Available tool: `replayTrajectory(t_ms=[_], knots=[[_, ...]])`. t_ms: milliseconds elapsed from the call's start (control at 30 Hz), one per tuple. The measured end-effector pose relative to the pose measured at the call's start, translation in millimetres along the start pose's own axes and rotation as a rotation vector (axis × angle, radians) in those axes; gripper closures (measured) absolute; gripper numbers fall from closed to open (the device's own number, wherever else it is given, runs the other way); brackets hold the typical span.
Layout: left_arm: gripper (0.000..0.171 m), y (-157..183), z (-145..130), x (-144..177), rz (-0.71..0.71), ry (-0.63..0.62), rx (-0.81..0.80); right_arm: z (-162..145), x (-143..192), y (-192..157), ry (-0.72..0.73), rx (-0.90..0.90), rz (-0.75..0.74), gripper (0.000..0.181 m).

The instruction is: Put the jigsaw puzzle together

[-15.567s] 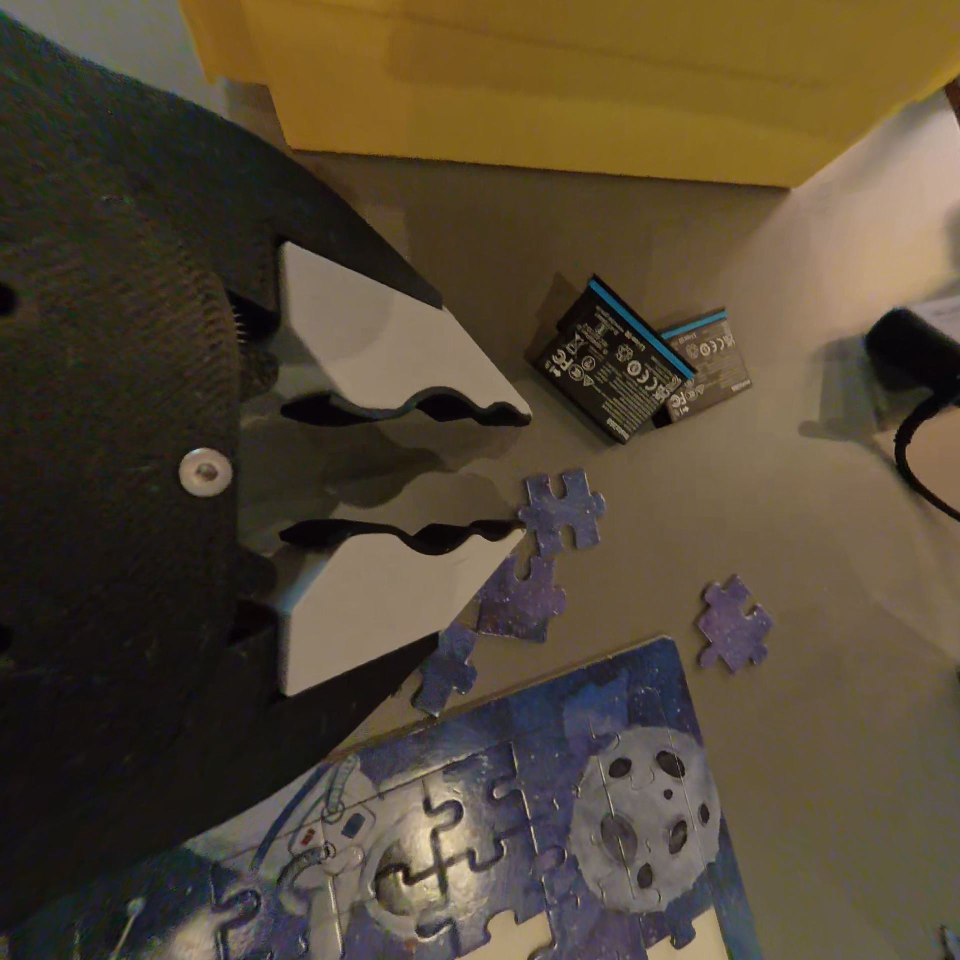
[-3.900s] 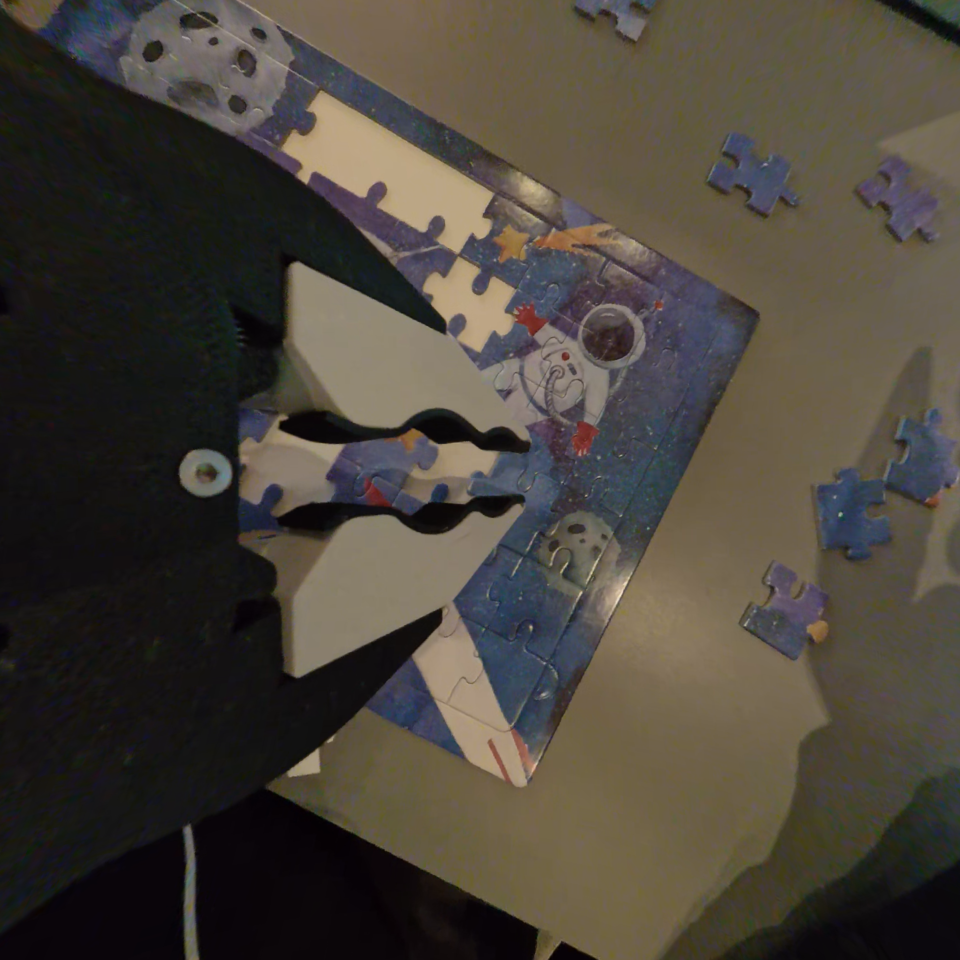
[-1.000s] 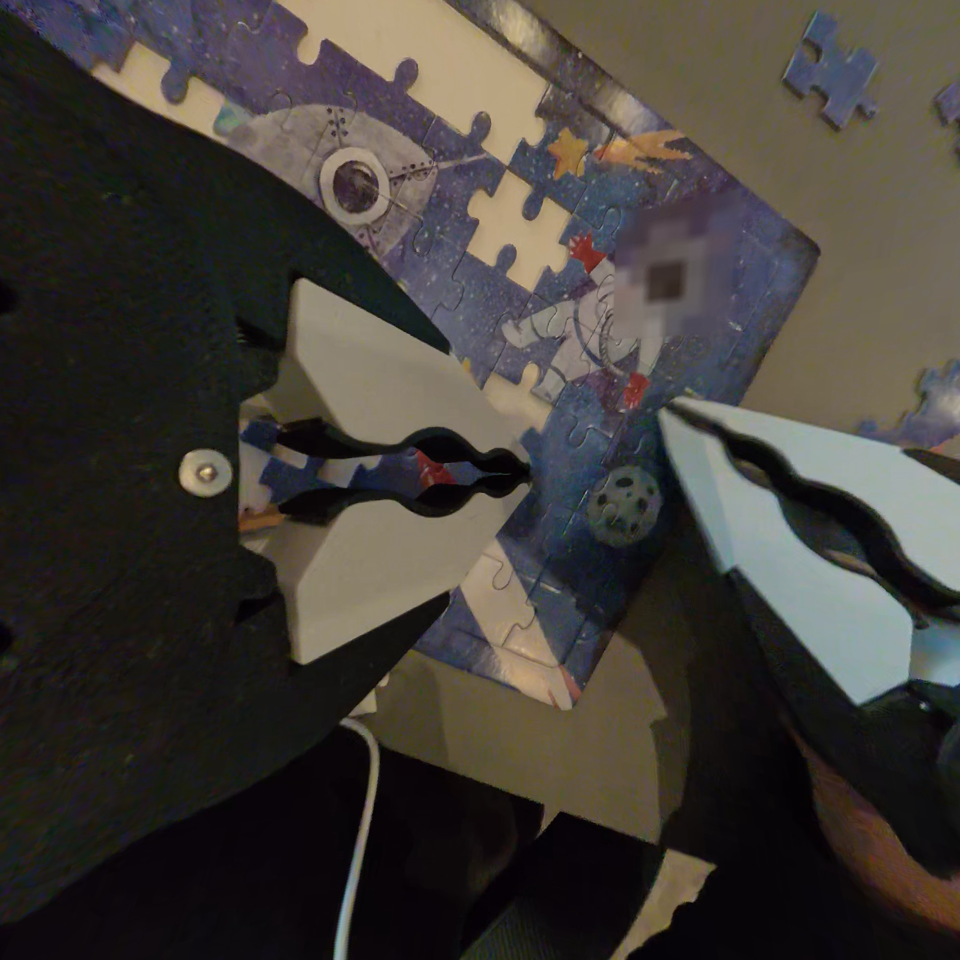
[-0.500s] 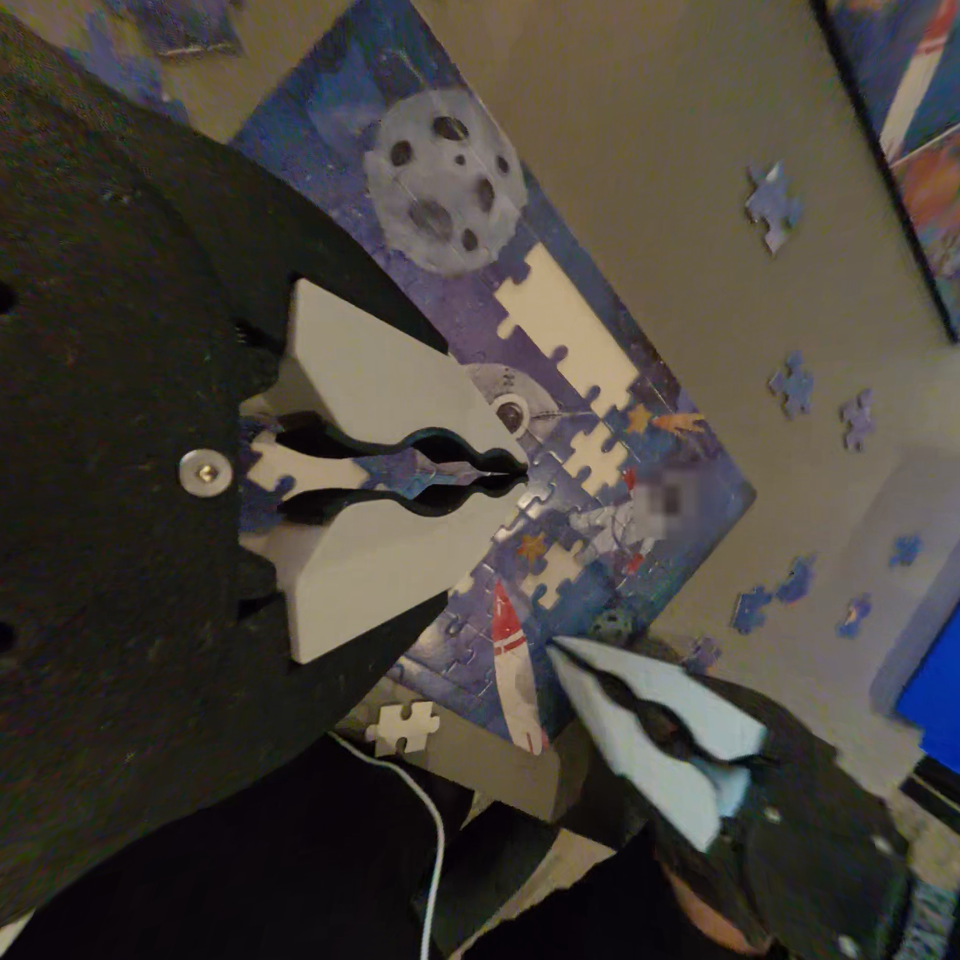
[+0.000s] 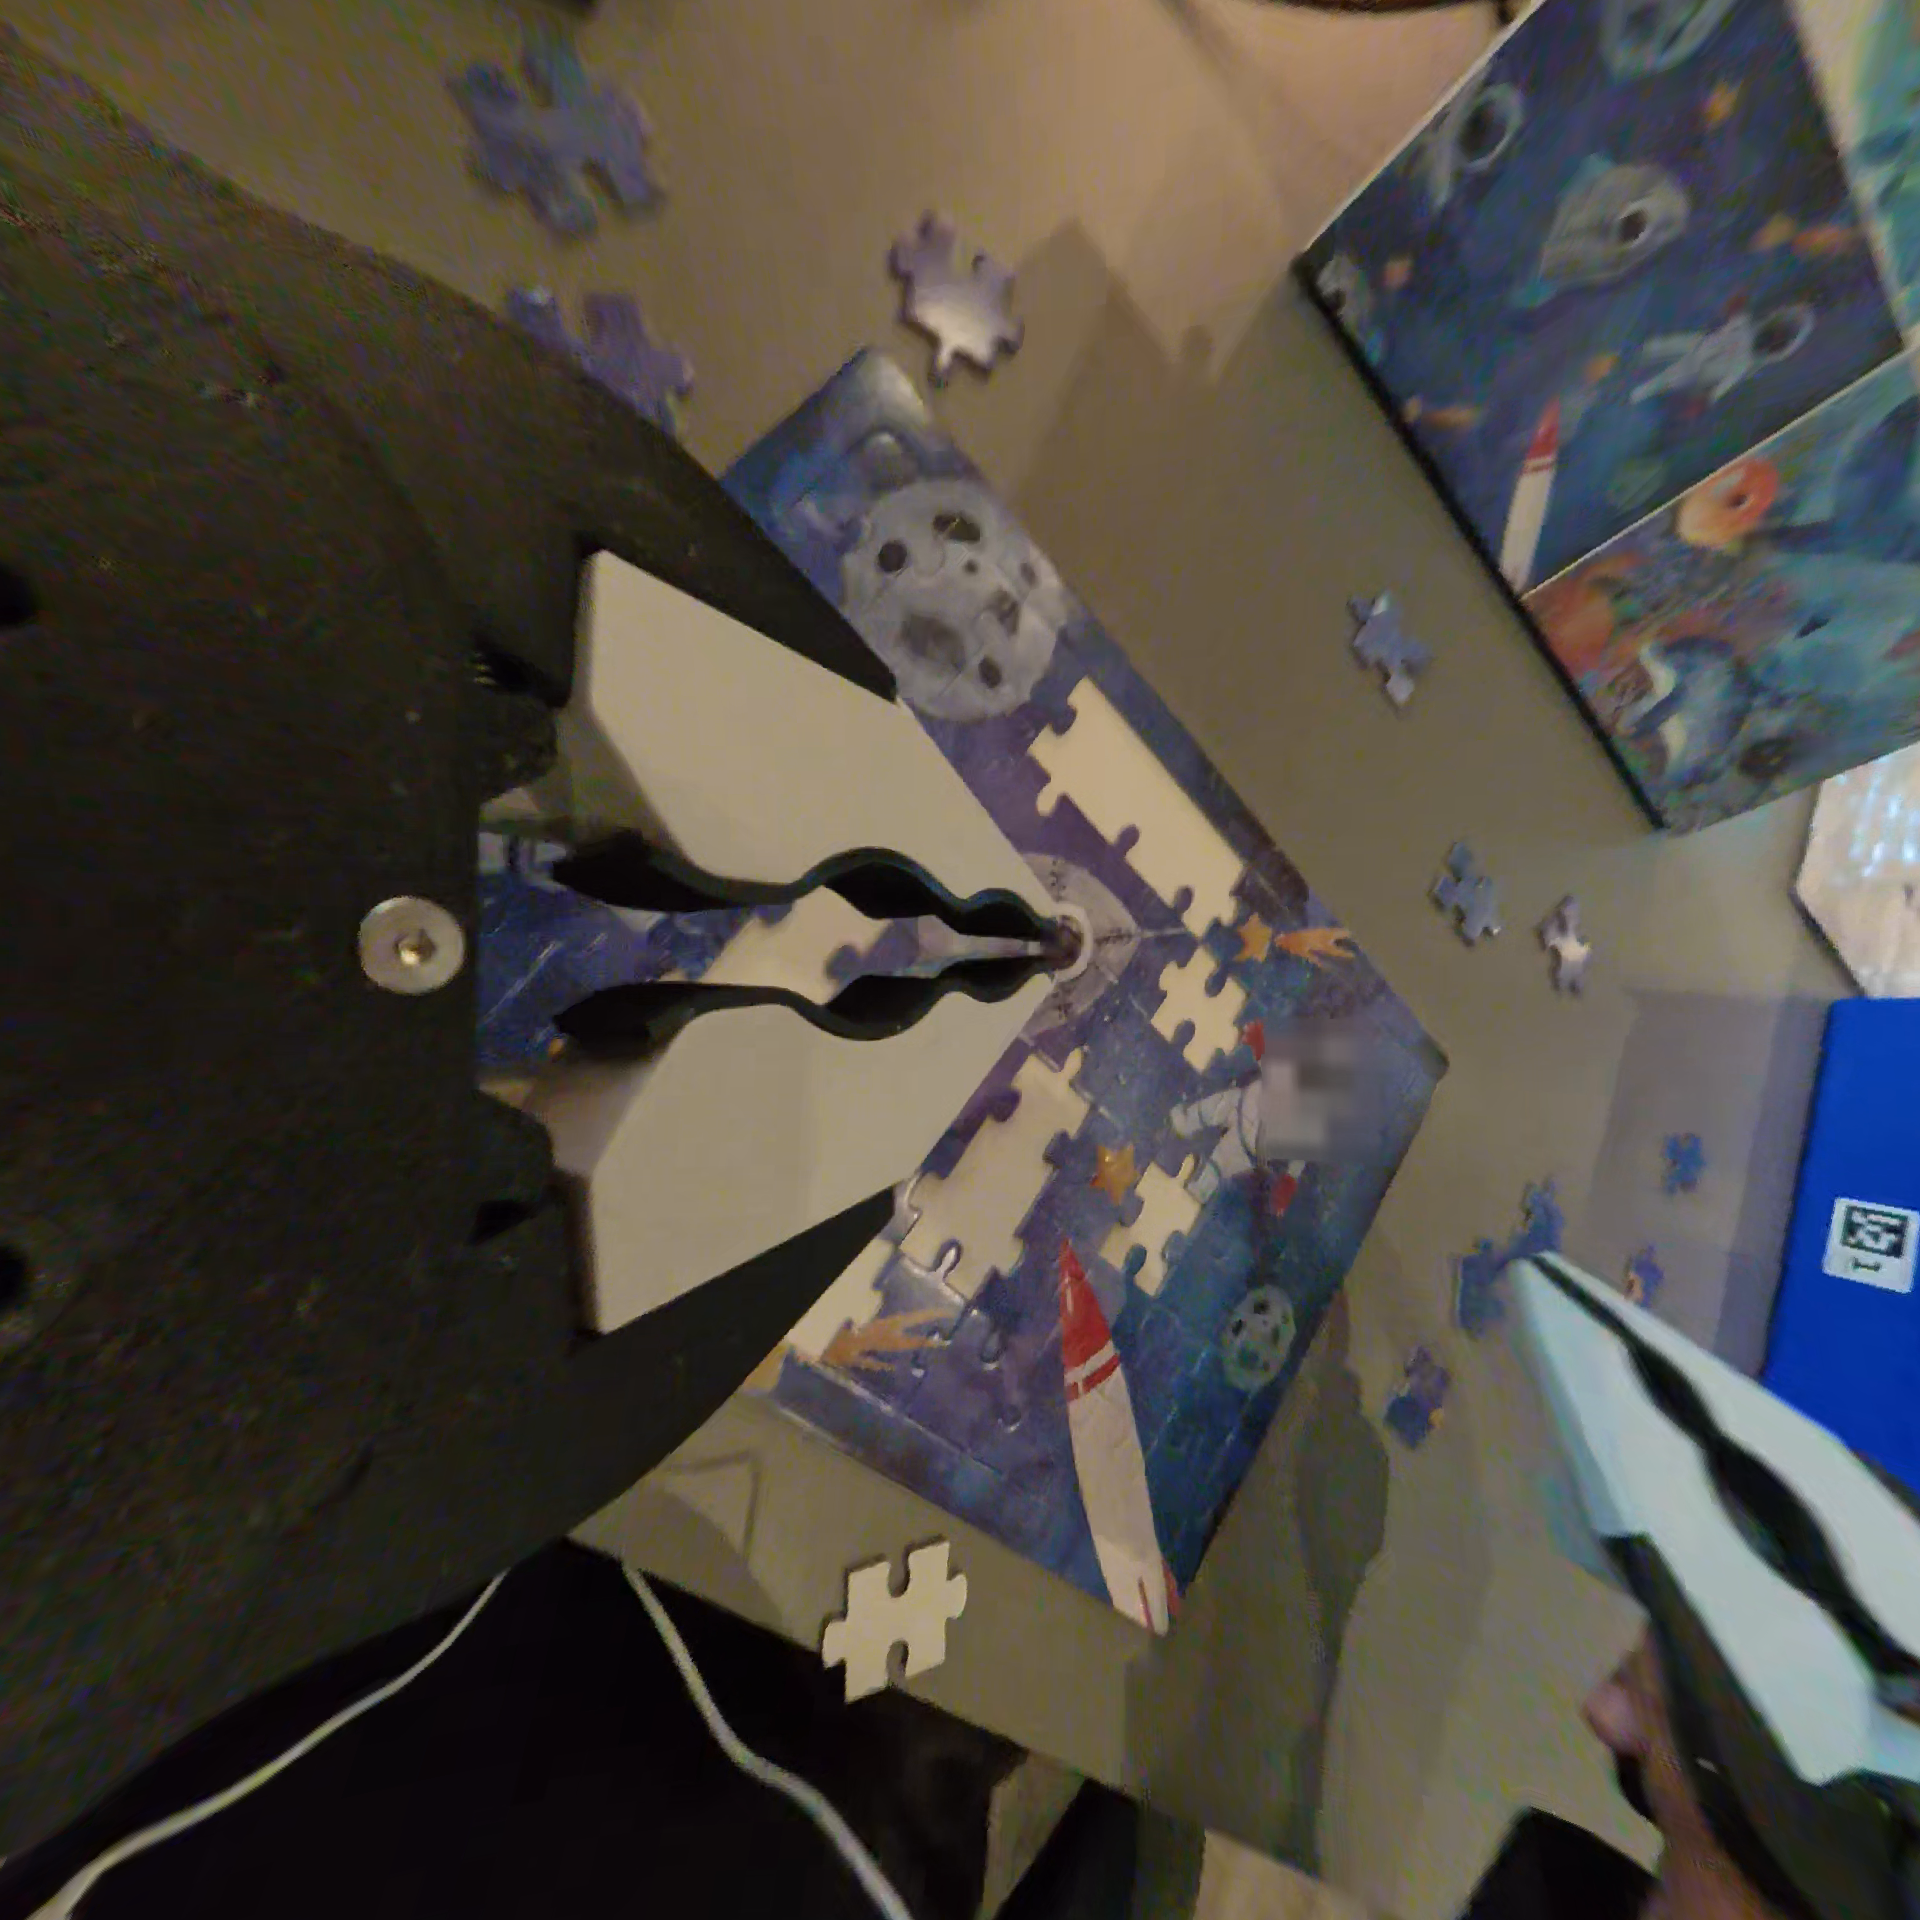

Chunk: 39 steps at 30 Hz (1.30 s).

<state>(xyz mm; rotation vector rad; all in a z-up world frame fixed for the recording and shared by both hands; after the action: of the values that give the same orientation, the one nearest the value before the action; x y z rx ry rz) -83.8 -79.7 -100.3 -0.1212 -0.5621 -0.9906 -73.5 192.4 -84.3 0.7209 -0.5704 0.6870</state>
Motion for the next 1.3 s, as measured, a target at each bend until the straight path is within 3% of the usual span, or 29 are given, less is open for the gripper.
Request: replayTrajectory(t_ms=[167, 267, 400, 567, 667, 767, 933, 1100, 1300], knots=[[0.168, -1, 27, -31, 0.098, -0.04, -0.213, 30, 7, 44, 0.108, -0.014, -0.164, 0.181], [0.169, -2, 61, -50, 0.038, -0.013, -0.241, 42, -4, 82, 0.252, -0.018, -0.239, 0.181], [0.168, -34, 92, -70, 0.097, -0.002, -0.244, 16, -43, 122, 0.292, -0.162, -0.235, 0.181], [0.17, -100, 64, -71, 0.166, -0.03, -0.128, -32, -55, 120, 0.283, -0.255, -0.185, 0.181], [0.171, -127, 47, -64, 0.117, -0.018, 0.0, -44, -41, 126, 0.257, -0.242, -0.271, 0.181], [0.168, -144, 45, -56, 0.166, -0.008, 0.068, -44, -30, 132, 0.298, -0.29, -0.282, 0.181], [0.166, -152, 45, -50, 0.207, -0.001, 0.062, -47, -19, 138, 0.335, -0.346, -0.317, 0.181], [0.169, -149, 47, -48, 0.235, 0.005, 0.03, -54, 13, 144, 0.431, -0.425, -0.407, 0.181], [0.171, -147, 48, -46, 0.241, 0.028, 0.023, -66, 26, 124, 0.532, -0.494, -0.459, 0.181]])
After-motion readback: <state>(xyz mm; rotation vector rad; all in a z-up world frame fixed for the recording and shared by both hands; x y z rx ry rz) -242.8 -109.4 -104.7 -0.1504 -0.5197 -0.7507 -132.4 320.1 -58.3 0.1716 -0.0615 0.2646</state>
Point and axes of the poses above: each gripper's, where its closed fingertips meet, x back along the fingers, z out of its top, y = z × x across the jaws, the point moved 9 cm from there along x, back along the fingers, and after that the axes turned 10 degrees about x, right-handed, at the moved point
